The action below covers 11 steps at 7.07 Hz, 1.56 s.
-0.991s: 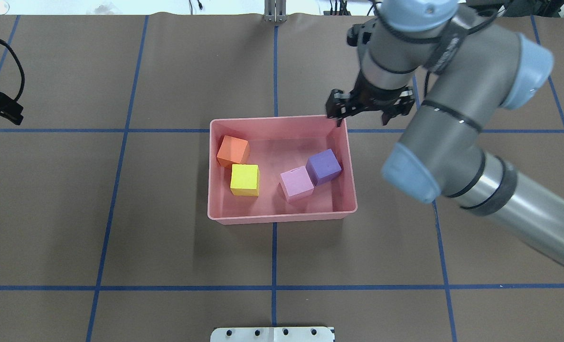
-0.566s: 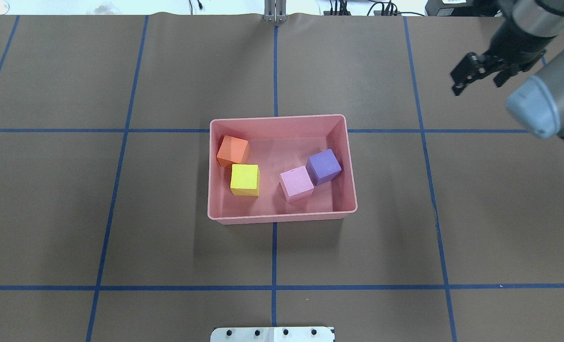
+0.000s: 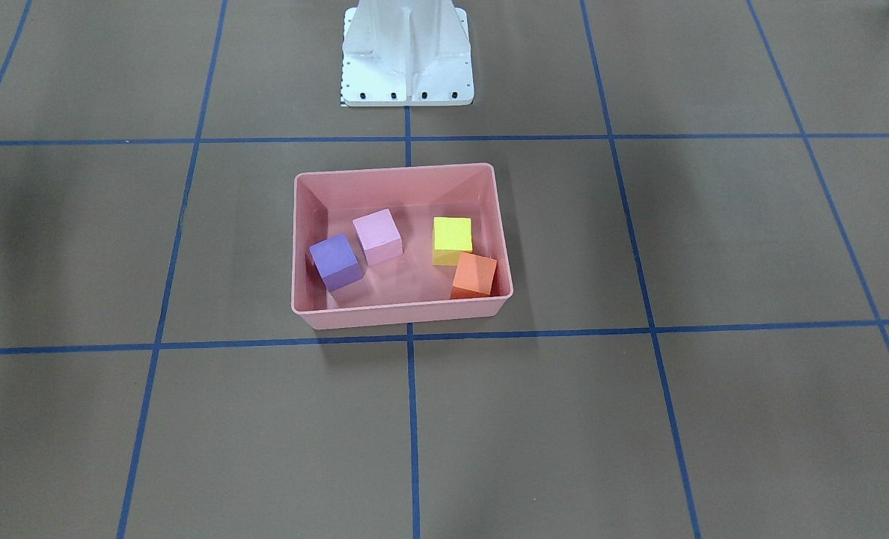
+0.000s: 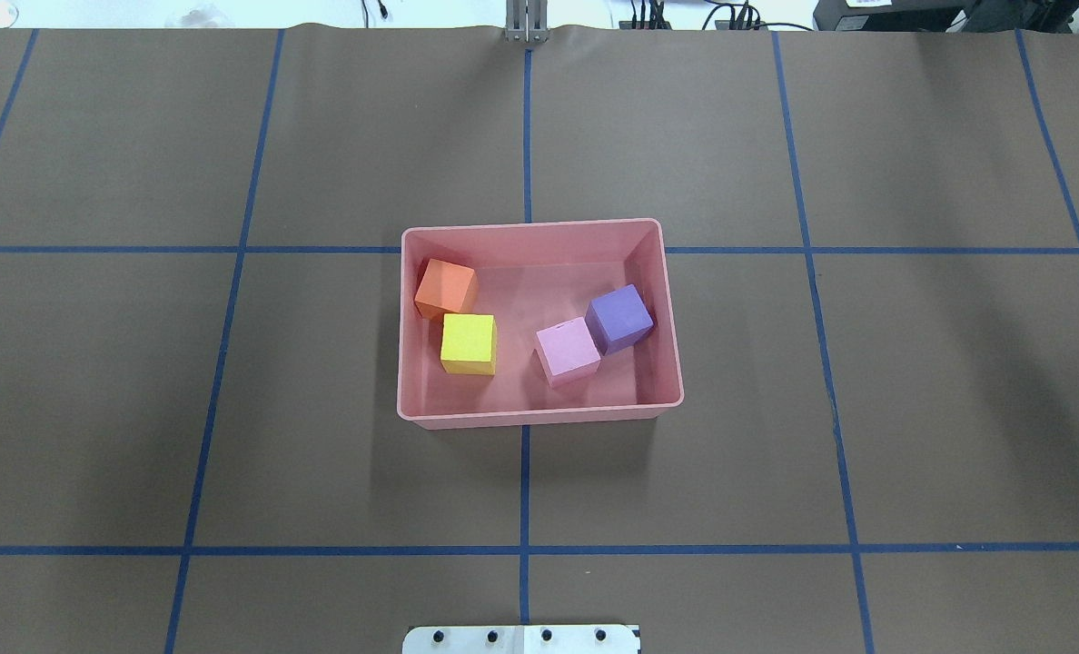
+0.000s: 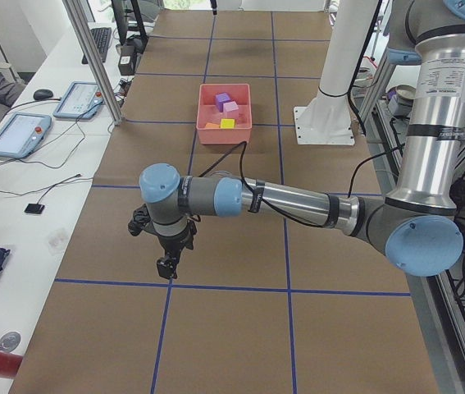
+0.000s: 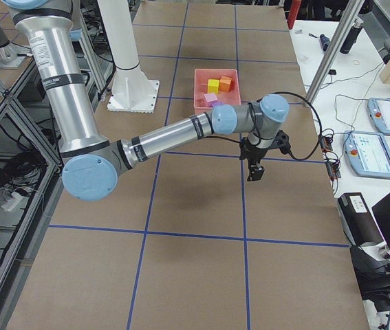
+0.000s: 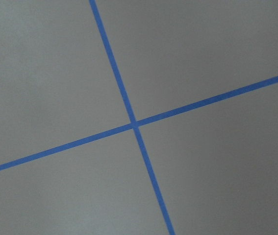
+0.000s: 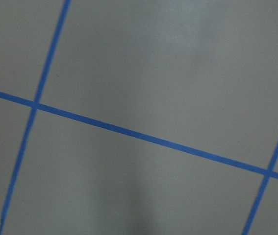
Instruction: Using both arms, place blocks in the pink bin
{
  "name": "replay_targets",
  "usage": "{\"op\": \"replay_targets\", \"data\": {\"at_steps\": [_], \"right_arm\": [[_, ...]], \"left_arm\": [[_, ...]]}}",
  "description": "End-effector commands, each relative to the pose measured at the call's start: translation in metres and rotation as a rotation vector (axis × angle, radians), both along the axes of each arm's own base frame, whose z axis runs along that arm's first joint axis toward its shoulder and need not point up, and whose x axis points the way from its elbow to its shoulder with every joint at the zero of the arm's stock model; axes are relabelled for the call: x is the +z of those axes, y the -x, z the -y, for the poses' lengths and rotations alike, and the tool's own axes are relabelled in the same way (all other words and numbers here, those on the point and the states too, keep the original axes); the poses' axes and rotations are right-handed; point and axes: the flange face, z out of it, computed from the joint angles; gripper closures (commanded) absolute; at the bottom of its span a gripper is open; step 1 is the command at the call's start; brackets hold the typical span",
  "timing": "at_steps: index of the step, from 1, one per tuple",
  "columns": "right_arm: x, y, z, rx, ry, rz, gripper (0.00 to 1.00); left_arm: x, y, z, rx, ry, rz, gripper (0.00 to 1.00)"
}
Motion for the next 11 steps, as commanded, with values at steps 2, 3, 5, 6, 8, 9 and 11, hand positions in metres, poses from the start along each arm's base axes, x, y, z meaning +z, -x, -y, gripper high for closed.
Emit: {"op": "replay_targets", "data": {"at_steps": [2,3,5,6,8,9,11], "right_arm": [[0.079,-0.033,-0.034,0.048,-0.063,0.004,0.0],[0.098,-0.044,-0.042,0.071,-0.047,0.011,0.0],[0.111,-0.044,-0.049,0.071,-0.021,0.016,0.0],[0.111,-0.044,-0.049,0.072,-0.021,0.016,0.0],[0.11,-0.052,-0.049,0.085,-0.023,0.015,0.0],[0.107,-0.059,-0.049,0.099,-0.029,0.016,0.0],[0.108,-0.08,-0.057,0.145,-0.022,0.06,0.0]], "left_arm": [[0.031,0.015,-0.028,-0.014,-0.025,-0.003,0.0],[0.032,0.014,-0.036,-0.031,-0.011,-0.011,0.0],[0.026,0.011,-0.043,-0.114,0.049,-0.042,0.0],[0.019,0.01,-0.041,-0.117,0.039,-0.043,0.0],[0.016,0.009,-0.042,-0.117,0.036,-0.043,0.0],[0.014,0.009,-0.041,-0.116,0.031,-0.043,0.0],[0.014,0.009,-0.041,-0.115,0.03,-0.043,0.0]]}}
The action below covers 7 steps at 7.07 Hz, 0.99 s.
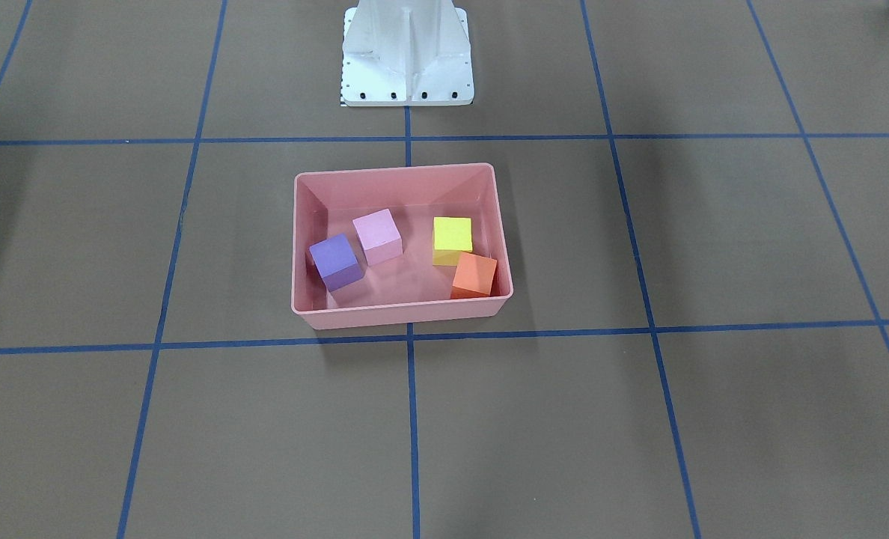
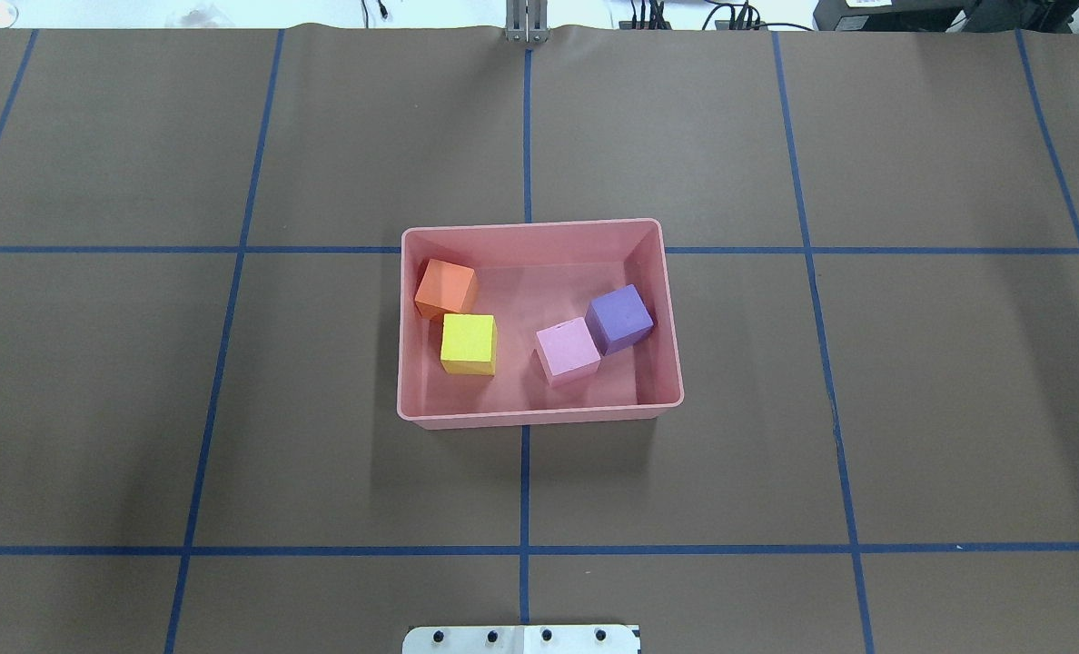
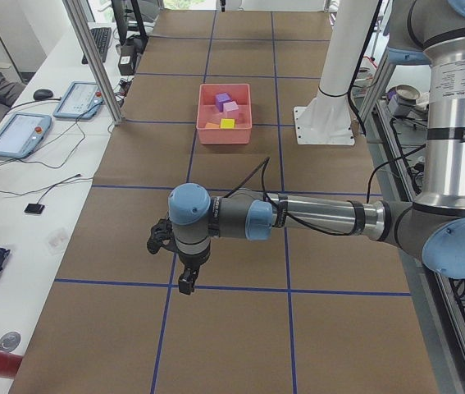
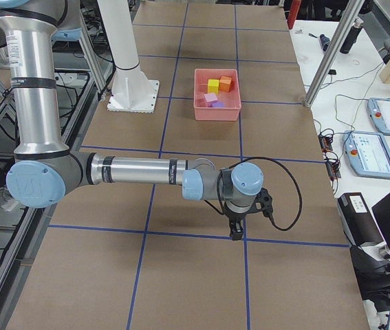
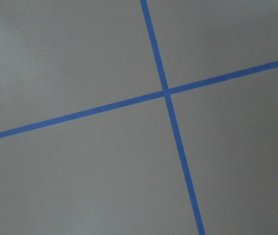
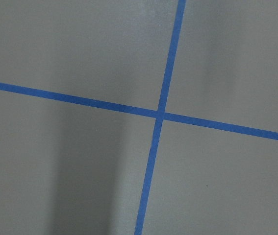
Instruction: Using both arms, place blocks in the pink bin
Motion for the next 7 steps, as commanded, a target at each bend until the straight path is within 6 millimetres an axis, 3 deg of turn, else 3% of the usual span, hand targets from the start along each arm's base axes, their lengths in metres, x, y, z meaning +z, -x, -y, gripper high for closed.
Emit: {"op": "replay_targets", "data": {"at_steps": [1,3,7], "right_arm": [[0.001,-0.019,-0.011,0.041,0.003,0.032,0.0],[-0.007,-0.025,-0.029,0.054,-0.012,0.032,0.0],[-0.012,-0.023,-0.029,0.053,-0.017,0.063,0.0]], "left_arm": [[0.0,0.0,0.0,0.0,-0.001,0.0,0.0],[-0.001,0.0,0.001,0.0,-0.002,0.0,0.0],[-0.004,-0.001,0.005,0.001,-0.007,0.002,0.0]]}}
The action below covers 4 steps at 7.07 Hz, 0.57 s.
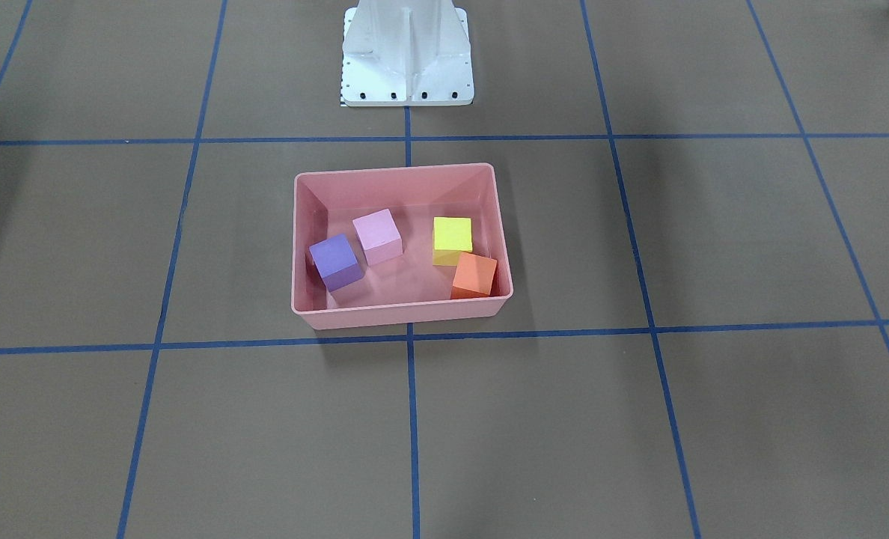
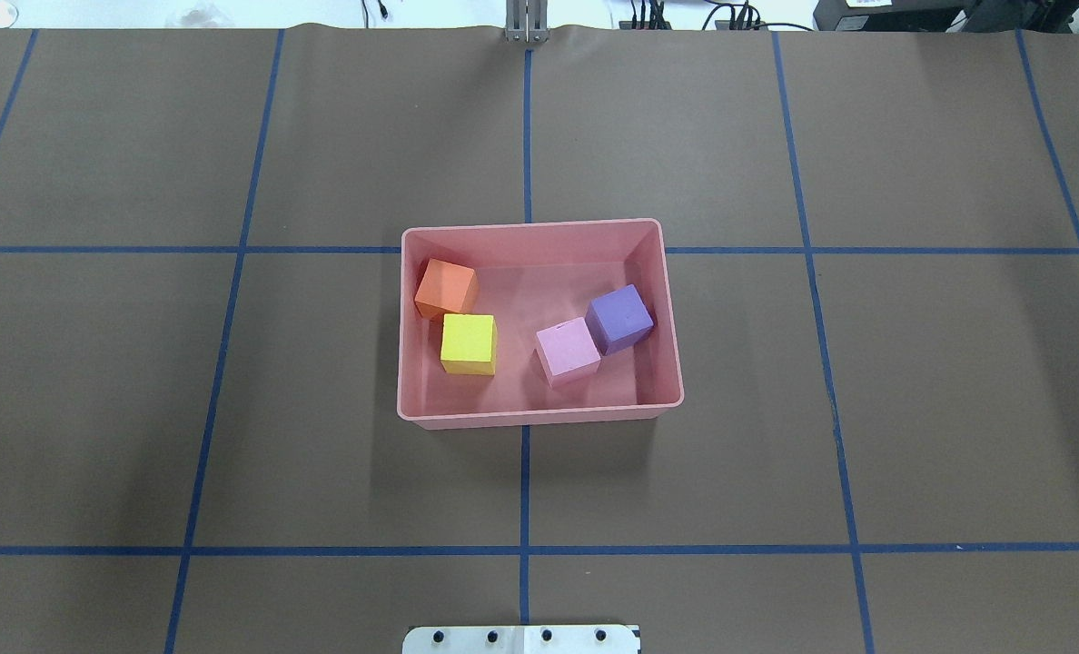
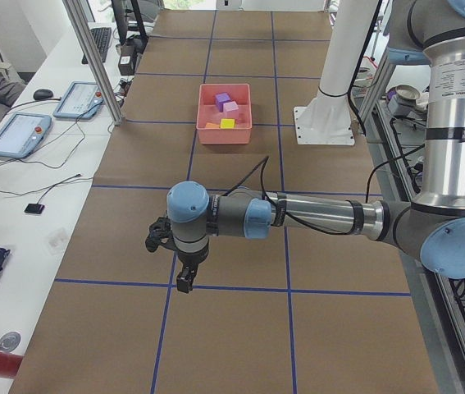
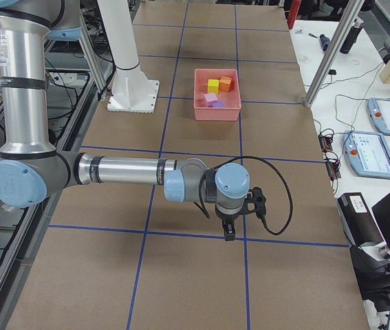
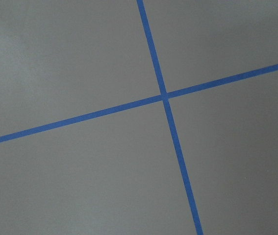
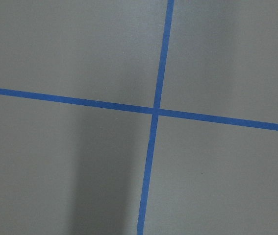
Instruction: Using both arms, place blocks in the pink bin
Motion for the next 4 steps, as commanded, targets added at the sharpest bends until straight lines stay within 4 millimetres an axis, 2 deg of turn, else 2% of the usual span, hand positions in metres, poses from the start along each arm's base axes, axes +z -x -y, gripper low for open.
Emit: {"op": "replay_targets", "data": {"at_steps": [1,4], "right_arm": [[-0.0007,0.0009,-0.0006,-0.001,-0.001,0.014,0.0],[-0.0013,-0.0001,-0.0011,0.0,-0.005,0.009,0.0]], "left_arm": [[0.0006,0.0003,0.0006,0.0,0.001,0.001,0.0],[0.0013,0.0003,0.0006,0.0,0.002,0.001,0.0]]}}
